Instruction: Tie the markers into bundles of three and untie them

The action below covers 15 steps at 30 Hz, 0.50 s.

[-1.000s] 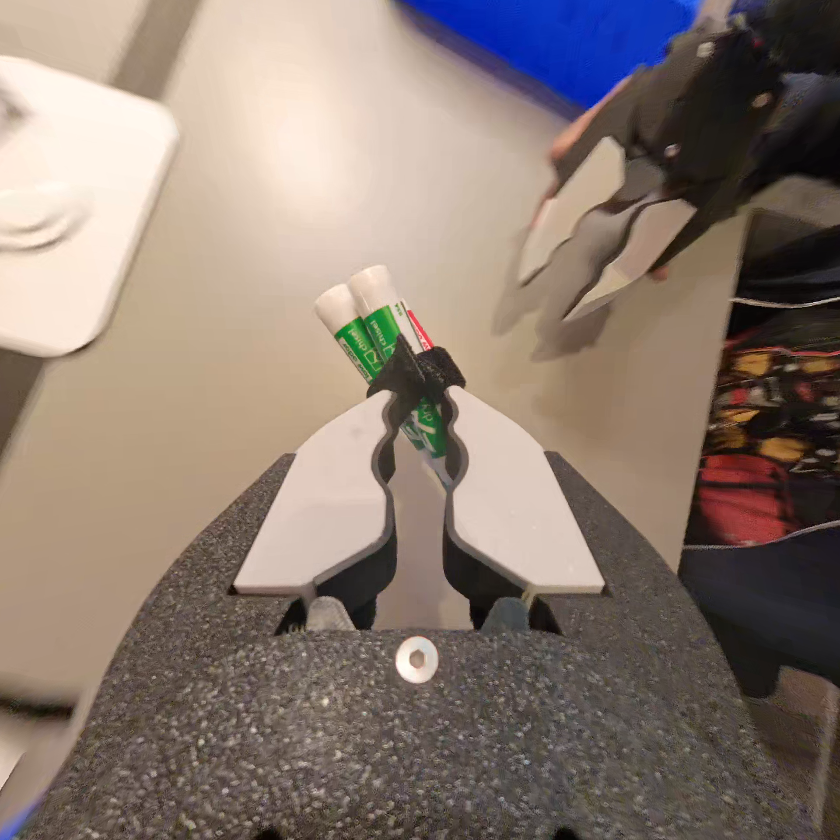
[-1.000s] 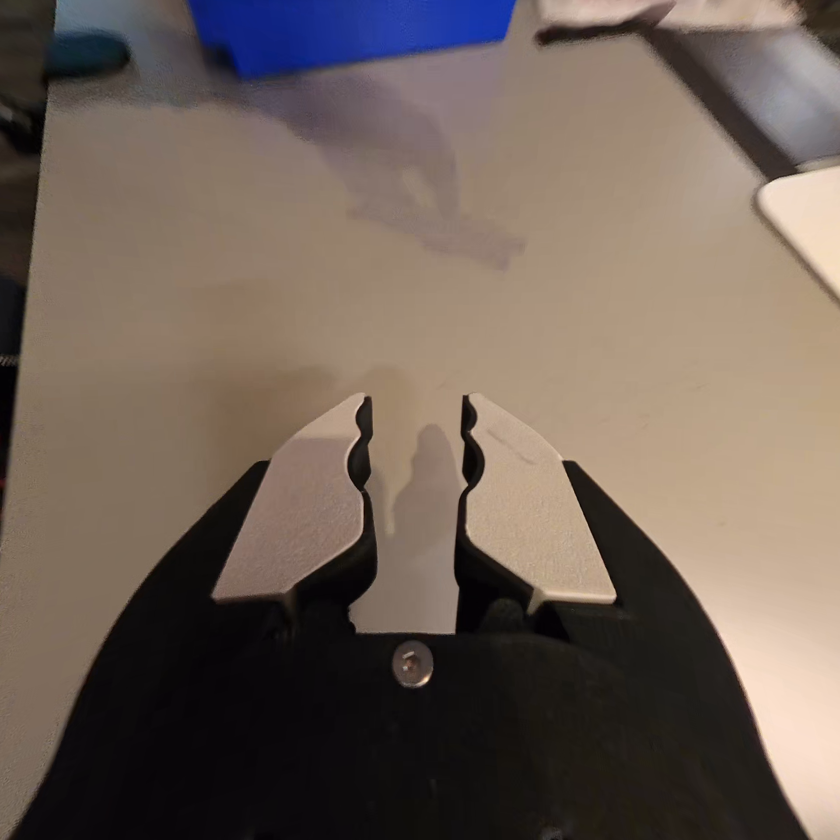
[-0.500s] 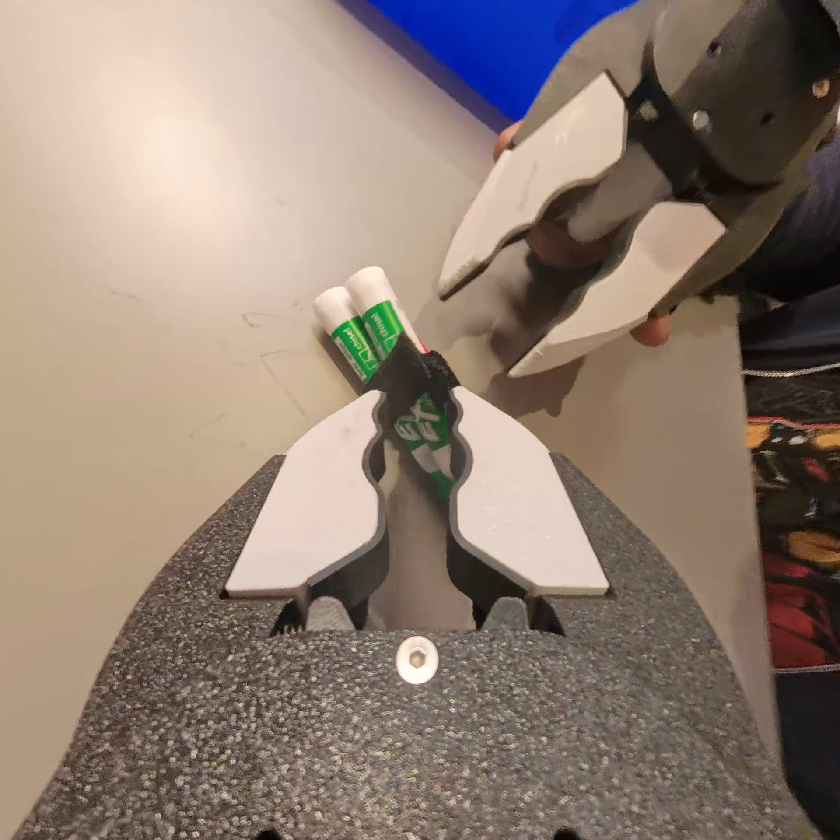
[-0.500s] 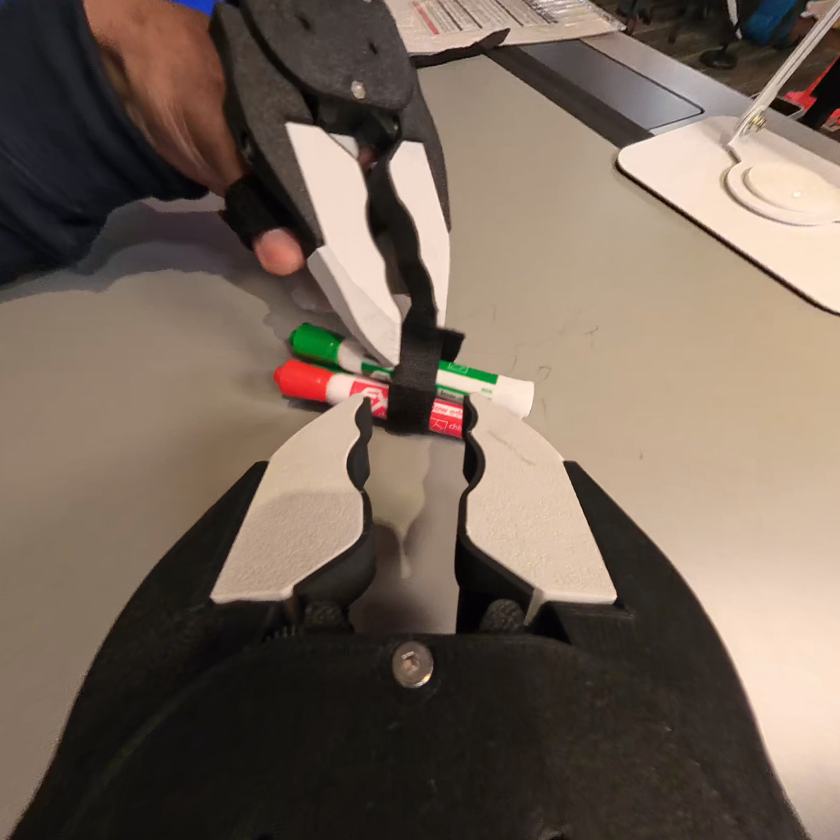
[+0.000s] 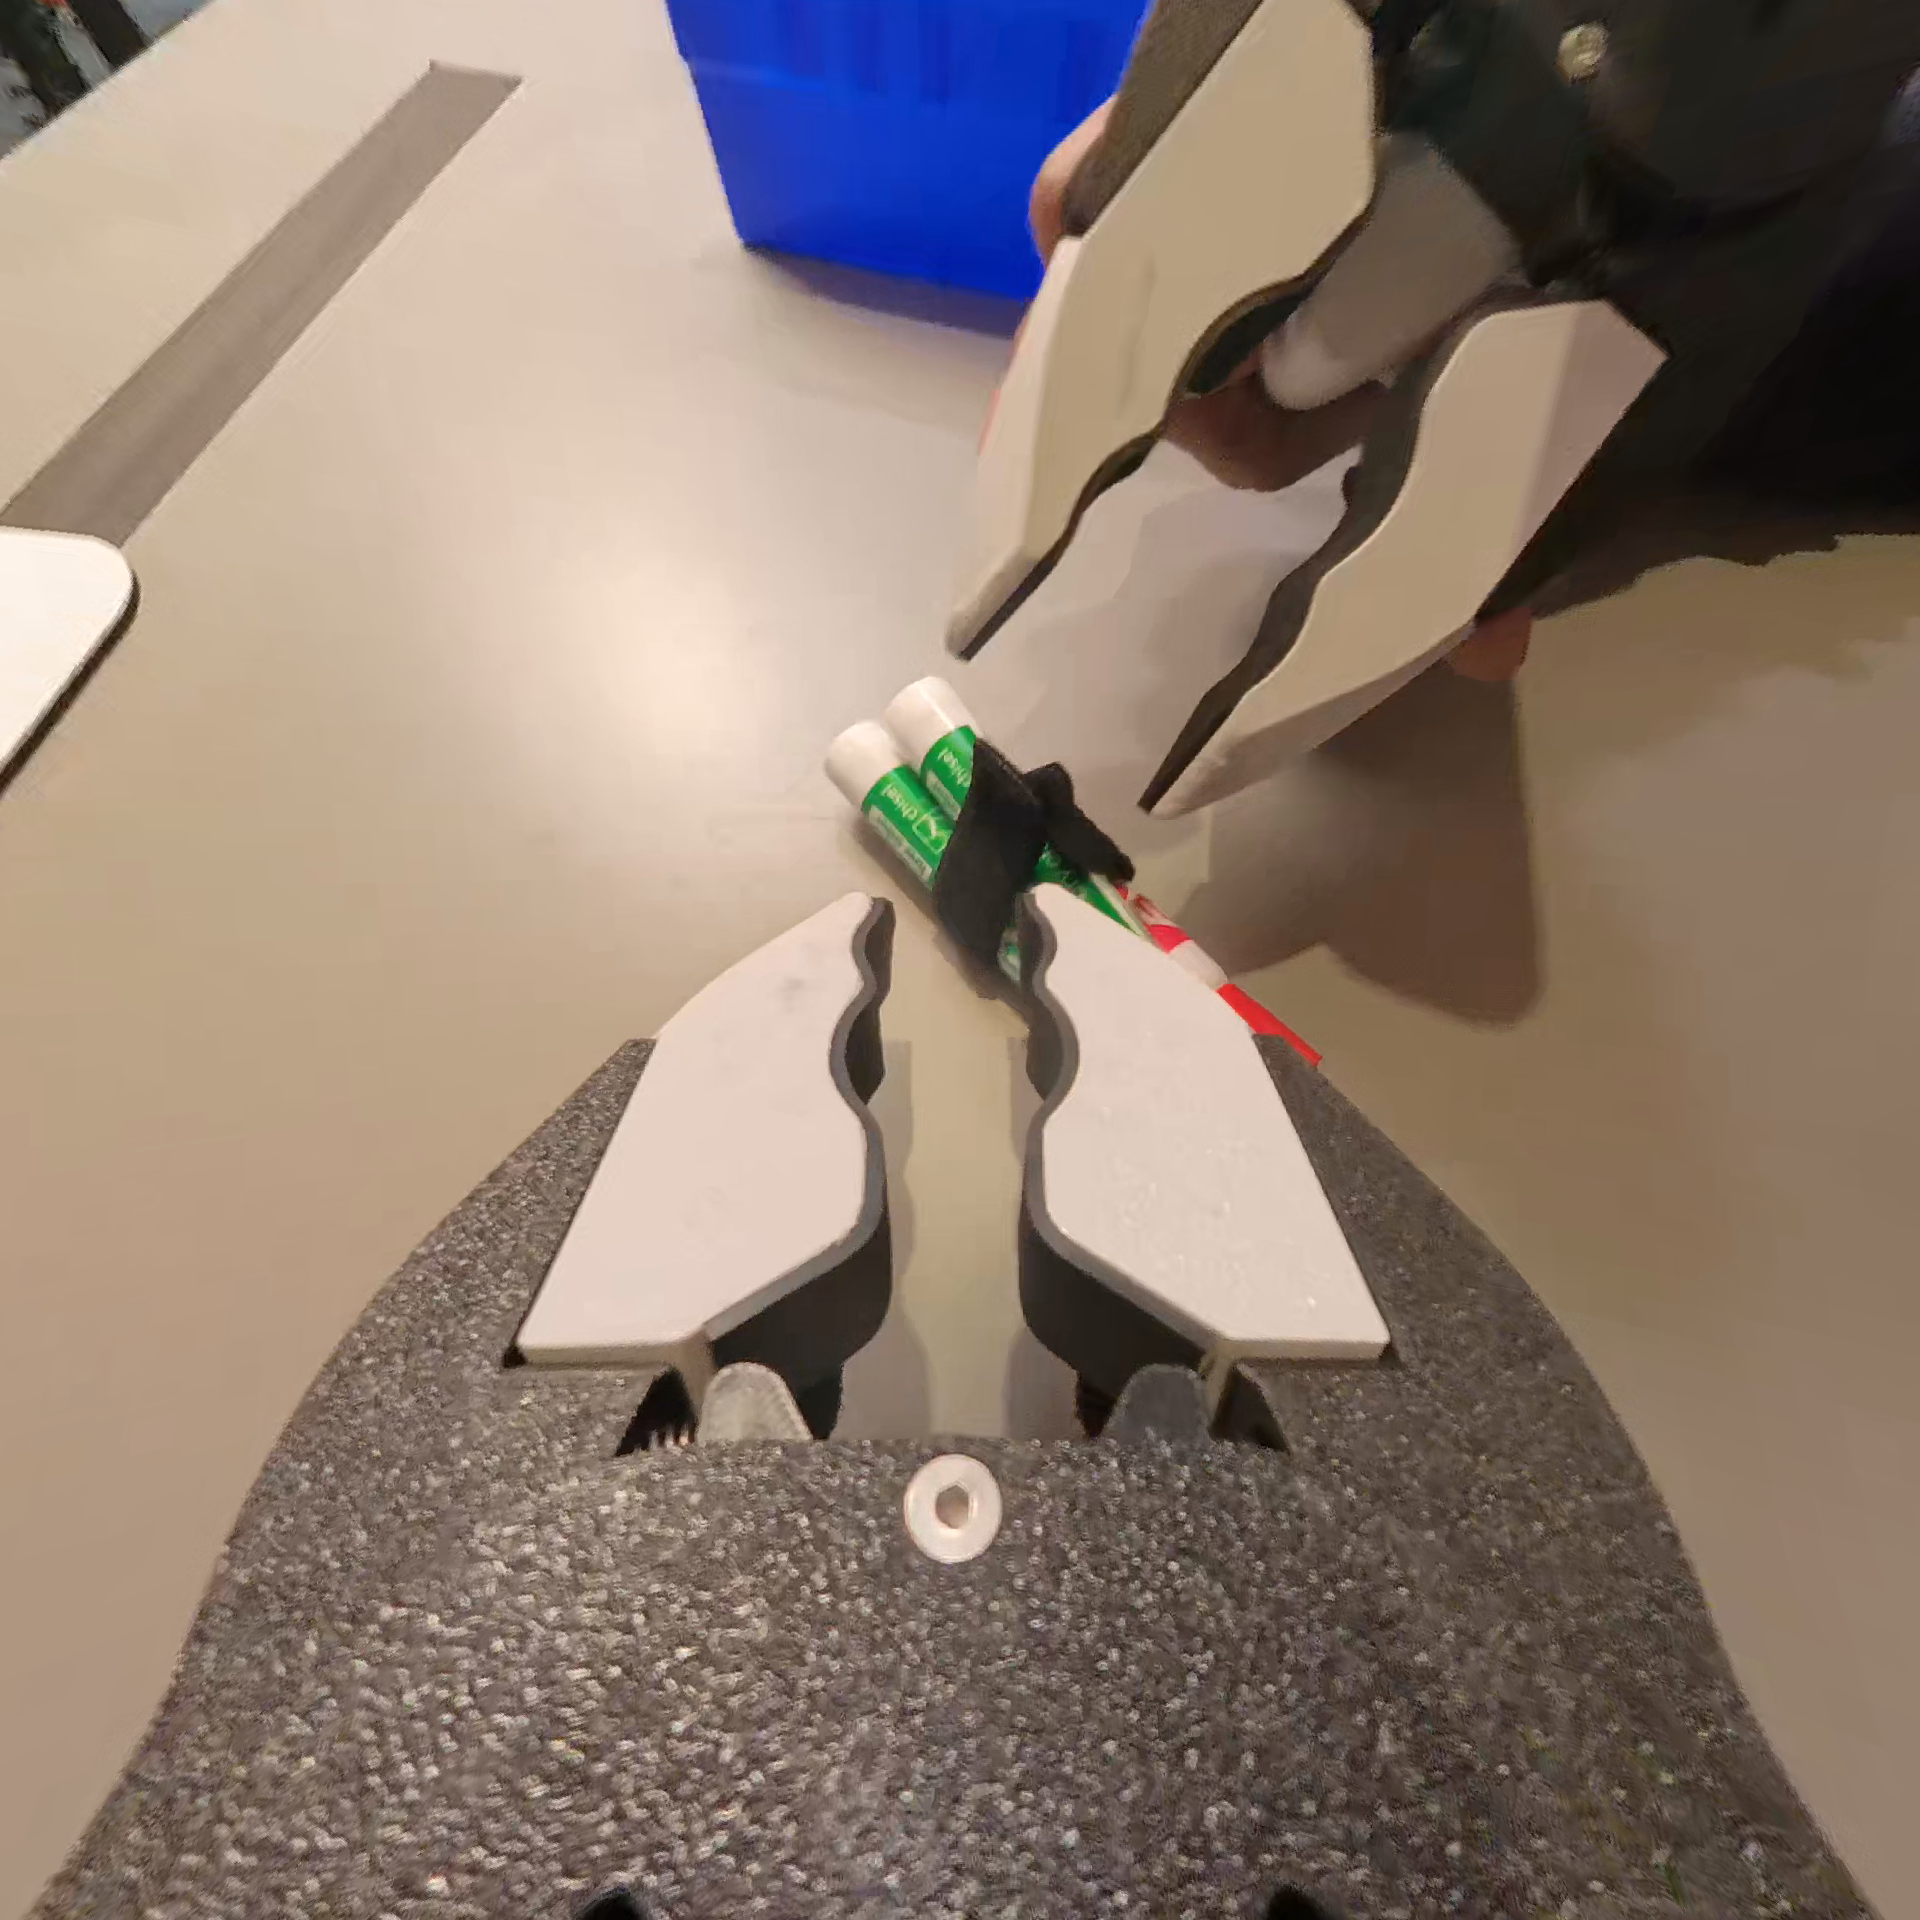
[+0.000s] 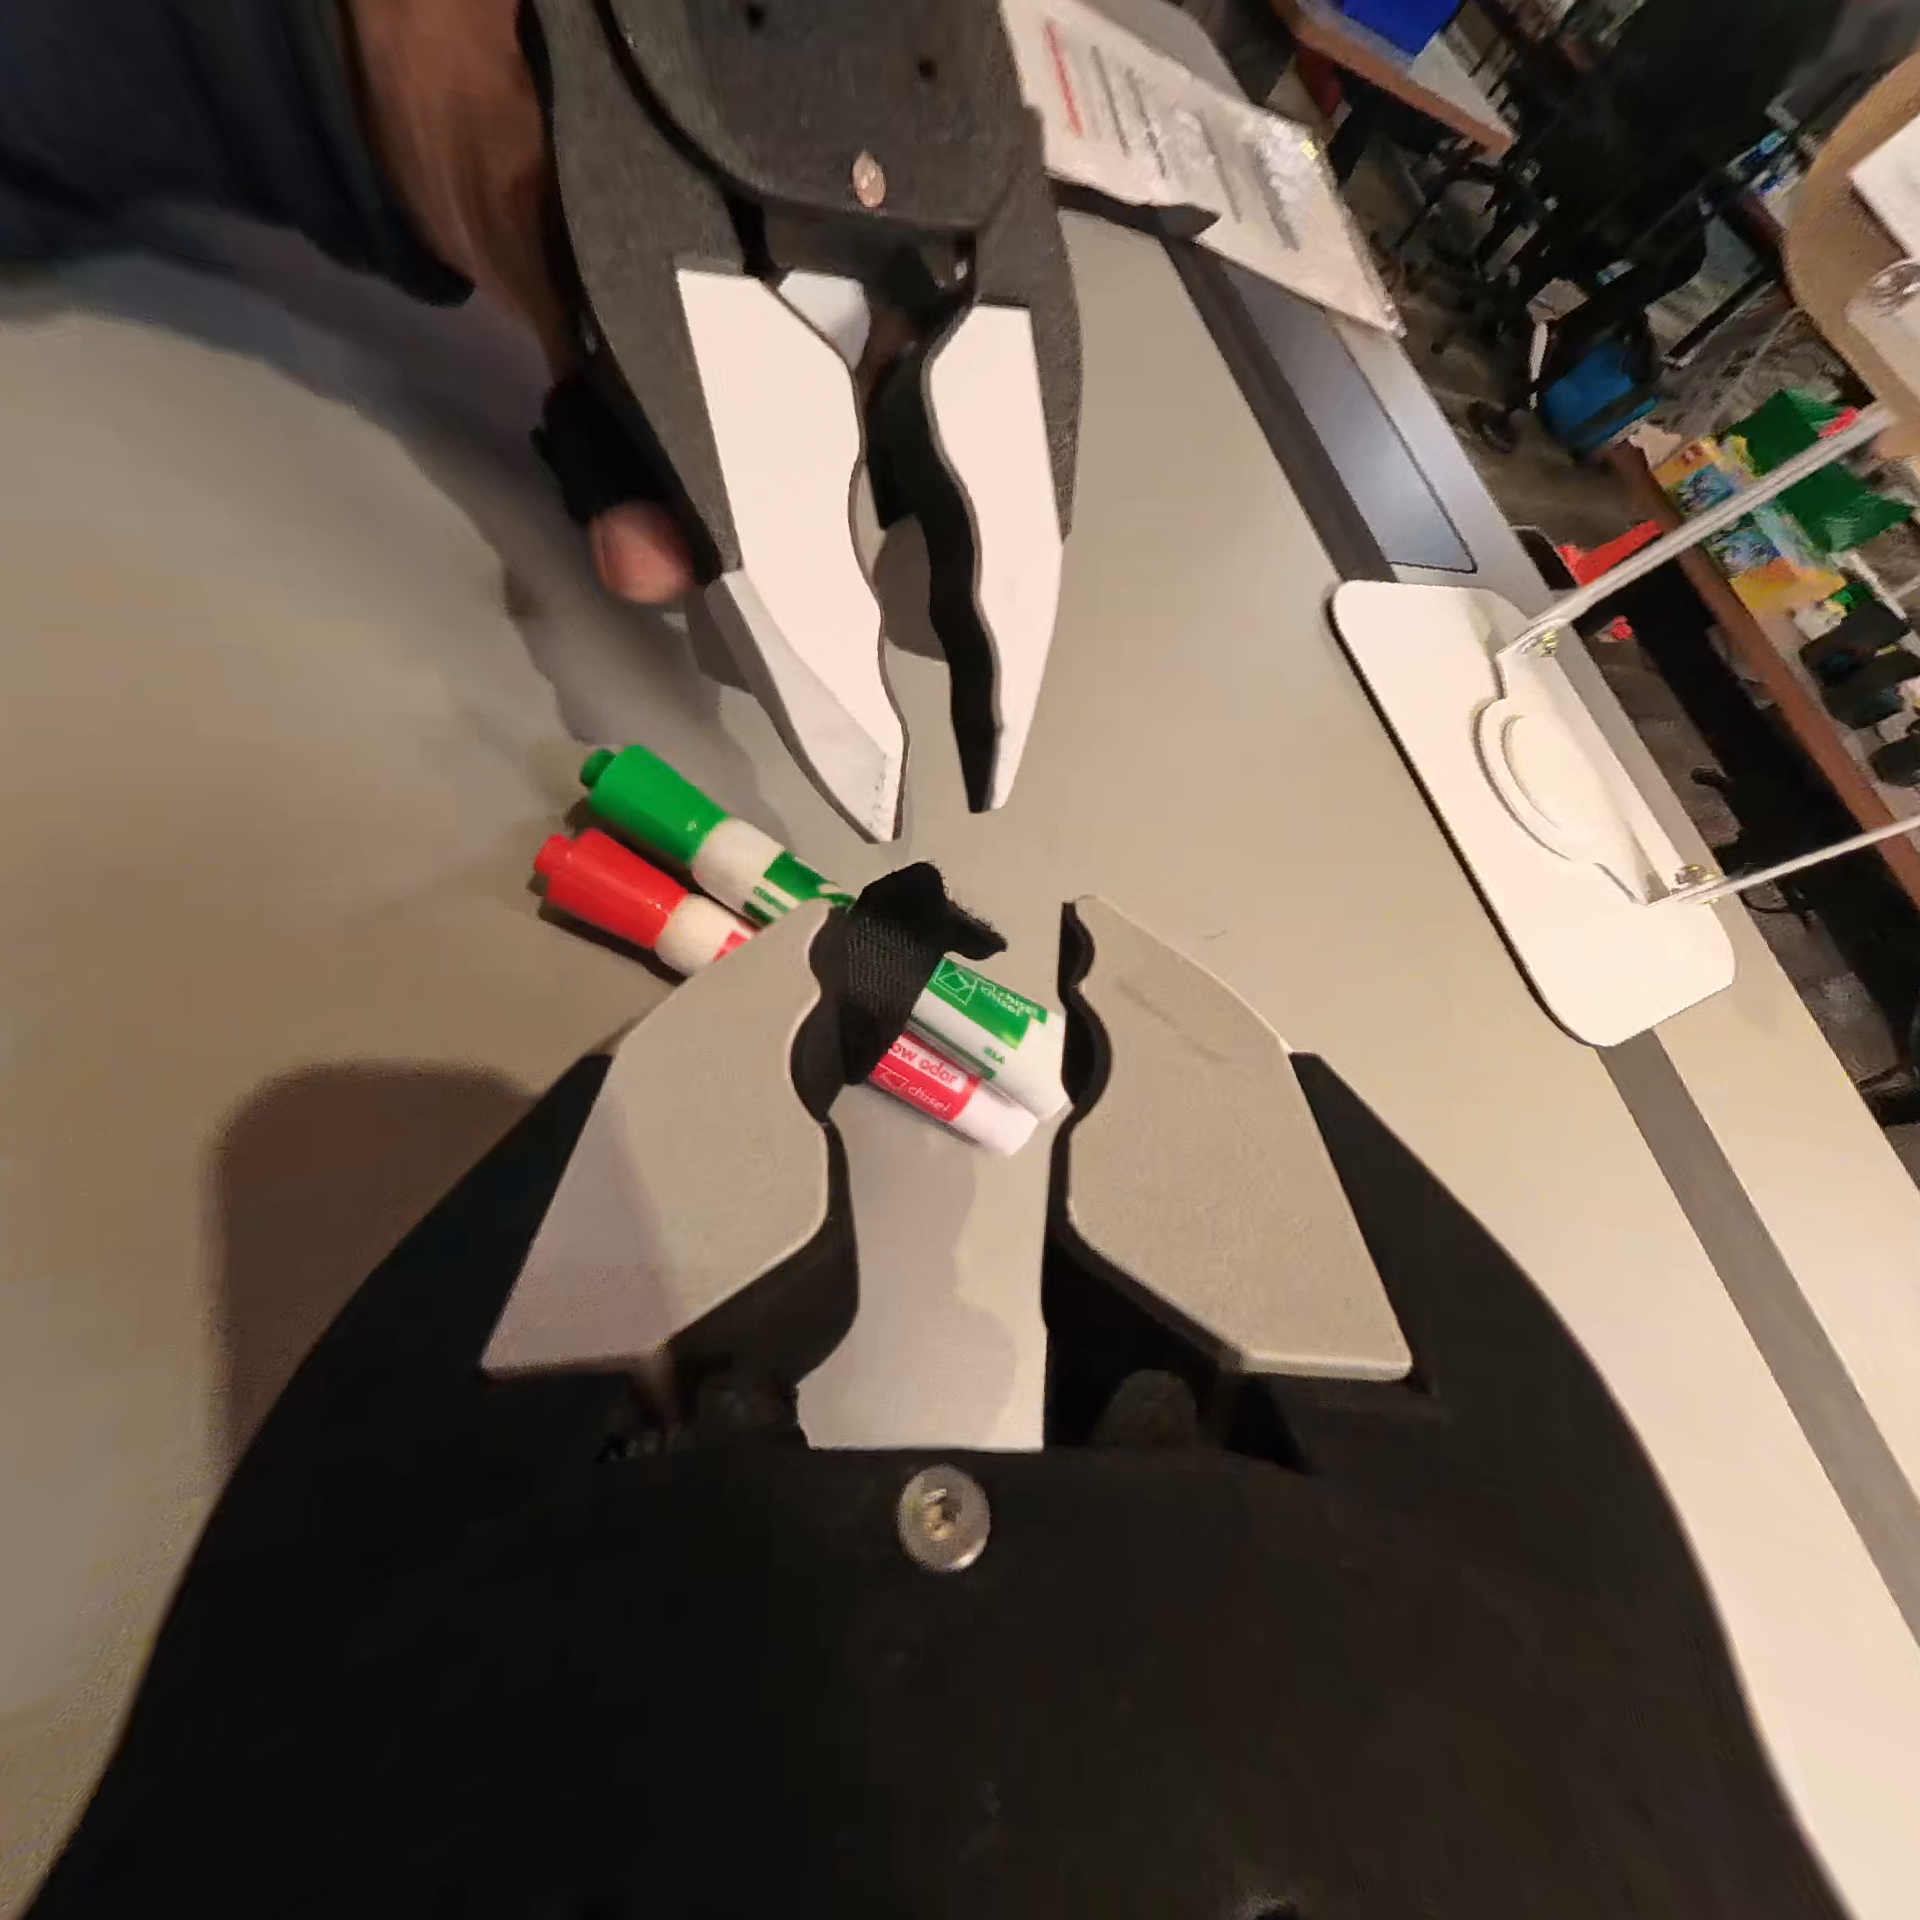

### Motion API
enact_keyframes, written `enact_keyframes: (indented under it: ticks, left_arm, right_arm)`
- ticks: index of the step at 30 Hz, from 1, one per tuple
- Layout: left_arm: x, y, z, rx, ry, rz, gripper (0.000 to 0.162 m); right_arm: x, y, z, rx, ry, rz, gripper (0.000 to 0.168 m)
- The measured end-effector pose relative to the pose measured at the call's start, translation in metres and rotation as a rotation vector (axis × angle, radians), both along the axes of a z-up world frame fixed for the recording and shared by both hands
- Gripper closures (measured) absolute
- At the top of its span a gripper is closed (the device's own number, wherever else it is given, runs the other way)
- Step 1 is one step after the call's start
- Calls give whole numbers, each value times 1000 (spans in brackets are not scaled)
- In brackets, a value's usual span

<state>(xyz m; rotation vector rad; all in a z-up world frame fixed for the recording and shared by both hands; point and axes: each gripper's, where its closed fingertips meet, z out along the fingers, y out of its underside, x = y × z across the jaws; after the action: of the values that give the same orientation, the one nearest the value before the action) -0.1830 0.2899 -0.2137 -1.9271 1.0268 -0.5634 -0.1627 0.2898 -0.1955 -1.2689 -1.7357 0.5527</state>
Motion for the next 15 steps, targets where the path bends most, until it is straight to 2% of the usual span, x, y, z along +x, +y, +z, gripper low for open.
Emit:
enact_keyframes:
  ticks: [3,8,11,14,15]
  left_arm:
    - [9,-1,1,32,0,-63,138]
    - [10,4,-10,60,94,-87,139]
    - [13,4,-9,68,86,-116,143]
    - [17,6,-9,93,83,-136,154]
    - [19,6,-10,104,85,-143,162]
  right_arm:
    - [-3,-6,-6,-7,-39,45,130]
    - [-11,-6,-16,14,-83,56,144]
    - [-11,-8,-18,18,-91,71,150]
    - [-9,-7,-17,31,-72,70,152]
    - [-8,-7,-17,32,-64,71,152]
